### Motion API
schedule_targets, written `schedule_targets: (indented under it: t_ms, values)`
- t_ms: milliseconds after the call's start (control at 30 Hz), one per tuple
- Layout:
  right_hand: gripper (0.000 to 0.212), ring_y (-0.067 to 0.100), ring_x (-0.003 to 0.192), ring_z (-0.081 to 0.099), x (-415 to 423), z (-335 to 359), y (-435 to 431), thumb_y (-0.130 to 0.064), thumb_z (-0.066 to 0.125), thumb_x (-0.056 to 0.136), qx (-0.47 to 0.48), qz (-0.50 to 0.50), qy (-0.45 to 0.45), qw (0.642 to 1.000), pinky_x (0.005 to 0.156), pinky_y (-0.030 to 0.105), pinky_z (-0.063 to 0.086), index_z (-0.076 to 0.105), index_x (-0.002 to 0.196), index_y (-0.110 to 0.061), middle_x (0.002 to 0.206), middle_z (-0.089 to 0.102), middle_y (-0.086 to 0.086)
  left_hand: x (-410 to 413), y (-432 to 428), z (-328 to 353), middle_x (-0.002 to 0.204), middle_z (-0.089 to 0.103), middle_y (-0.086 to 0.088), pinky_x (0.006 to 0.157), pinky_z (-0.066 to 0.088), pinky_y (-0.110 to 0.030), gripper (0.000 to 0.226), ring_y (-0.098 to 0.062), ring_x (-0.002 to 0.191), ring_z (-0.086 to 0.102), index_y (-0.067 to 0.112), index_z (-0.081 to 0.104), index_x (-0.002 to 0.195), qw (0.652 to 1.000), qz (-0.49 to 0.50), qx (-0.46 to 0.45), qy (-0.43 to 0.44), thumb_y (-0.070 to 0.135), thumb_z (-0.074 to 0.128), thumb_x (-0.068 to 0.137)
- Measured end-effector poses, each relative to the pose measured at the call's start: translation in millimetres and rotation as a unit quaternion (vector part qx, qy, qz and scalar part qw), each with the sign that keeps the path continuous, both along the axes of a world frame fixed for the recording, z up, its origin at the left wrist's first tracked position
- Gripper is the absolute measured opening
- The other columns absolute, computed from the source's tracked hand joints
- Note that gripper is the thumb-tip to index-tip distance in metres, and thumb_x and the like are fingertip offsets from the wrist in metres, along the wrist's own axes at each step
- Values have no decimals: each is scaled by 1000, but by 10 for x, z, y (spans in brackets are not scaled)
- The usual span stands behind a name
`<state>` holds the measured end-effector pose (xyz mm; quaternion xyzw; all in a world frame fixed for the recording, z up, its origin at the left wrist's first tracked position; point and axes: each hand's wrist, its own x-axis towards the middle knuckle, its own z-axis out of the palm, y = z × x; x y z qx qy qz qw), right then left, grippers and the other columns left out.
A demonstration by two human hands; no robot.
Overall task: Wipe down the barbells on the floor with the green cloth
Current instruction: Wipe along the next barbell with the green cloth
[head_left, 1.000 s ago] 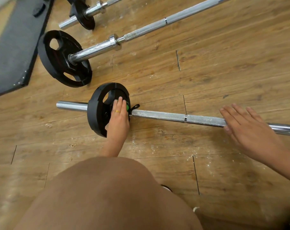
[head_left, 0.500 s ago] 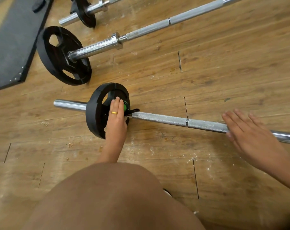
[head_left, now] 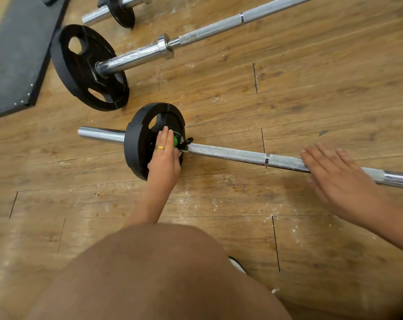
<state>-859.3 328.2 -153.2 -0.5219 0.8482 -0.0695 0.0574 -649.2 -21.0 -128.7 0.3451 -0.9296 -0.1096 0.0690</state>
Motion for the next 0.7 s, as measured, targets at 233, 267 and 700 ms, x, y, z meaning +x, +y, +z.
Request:
schedule_targets:
  t_ms: [233,267,700]
  values:
    - [67,30,147,33,-50,42,1,-35,25,94,4,-2,-10,1000,120,43,21,38,151,-2,157,39,15,-316,-135,91,168,18,-4,119,33,-51,65,-18,155,11,9,26,158,997,-10,-34,-69,-4,47,98]
    - [67,31,147,34,-51,49,-5,-34,26,94,3,-1,-10,1000,119,42,20,39,151,-1,156,40,16,-276,-66,87,168,17,-3,116,34,-52,69,-17,155,10,11,25,159,996,-18,-44,-77,-5,50,97]
    - [66,27,149,27,-22,-48,57,-34,27,95,-1,7,2,1000,120,46,20,34,153,-3,159,35,13,-90,52,58,168,17,1,112,39,-50,75,-13,155,11,13,24,160,999,15,-24,-45,-10,49,93]
